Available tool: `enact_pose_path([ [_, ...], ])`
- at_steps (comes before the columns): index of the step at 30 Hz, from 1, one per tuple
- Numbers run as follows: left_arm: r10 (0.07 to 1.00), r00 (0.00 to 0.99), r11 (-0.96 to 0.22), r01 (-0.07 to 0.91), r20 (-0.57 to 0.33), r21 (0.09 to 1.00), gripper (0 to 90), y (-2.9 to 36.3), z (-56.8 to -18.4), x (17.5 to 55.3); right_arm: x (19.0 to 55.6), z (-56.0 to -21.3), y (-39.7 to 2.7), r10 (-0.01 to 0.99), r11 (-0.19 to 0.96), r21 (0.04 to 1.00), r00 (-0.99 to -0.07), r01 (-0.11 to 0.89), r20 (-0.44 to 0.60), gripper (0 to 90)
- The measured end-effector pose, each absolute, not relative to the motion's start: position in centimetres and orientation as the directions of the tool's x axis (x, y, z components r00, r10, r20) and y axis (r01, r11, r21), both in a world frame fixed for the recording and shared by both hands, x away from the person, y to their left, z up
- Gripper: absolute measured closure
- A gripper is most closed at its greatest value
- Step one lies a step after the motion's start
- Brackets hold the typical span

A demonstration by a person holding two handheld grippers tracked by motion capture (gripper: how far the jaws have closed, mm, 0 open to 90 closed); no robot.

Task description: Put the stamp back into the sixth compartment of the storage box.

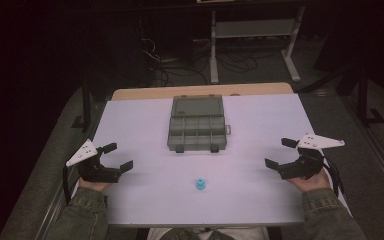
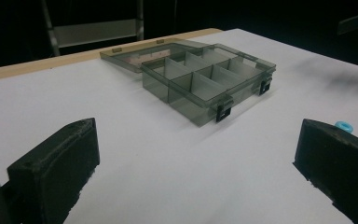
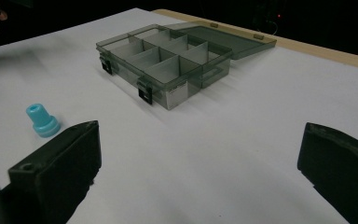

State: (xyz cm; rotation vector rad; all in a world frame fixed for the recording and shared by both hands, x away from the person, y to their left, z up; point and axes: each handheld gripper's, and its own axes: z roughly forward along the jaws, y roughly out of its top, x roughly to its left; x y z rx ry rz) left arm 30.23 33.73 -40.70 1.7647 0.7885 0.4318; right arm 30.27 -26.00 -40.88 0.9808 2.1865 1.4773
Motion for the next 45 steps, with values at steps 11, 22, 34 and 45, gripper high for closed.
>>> enact_pose_path([
  [11, 0.697, 0.711, -0.179, 0.296, -0.091, 0.938, 0.0, 33.7, -40.7, 30.2, 30.3, -40.9, -25.6, 0.683, 0.245, 0.897, -0.722, 0.368, 0.110, 0.0],
  [22, 0.700, 0.709, -0.184, 0.296, -0.087, 0.937, 0.0, 33.7, -40.7, 30.2, 30.5, -40.2, -24.9, 0.668, 0.278, 0.887, -0.738, 0.368, 0.097, 0.0],
  [34, 0.702, 0.707, -0.184, 0.297, -0.086, 0.937, 0.0, 33.7, -40.7, 30.2, 31.0, -39.3, -23.8, 0.637, 0.320, 0.875, -0.766, 0.364, 0.086, 0.0],
  [45, 0.702, 0.707, -0.182, 0.297, -0.088, 0.937, 0.0, 33.7, -40.7, 30.1, 31.5, -38.7, -22.5, 0.609, 0.358, 0.864, -0.790, 0.355, 0.073, 0.0],
])
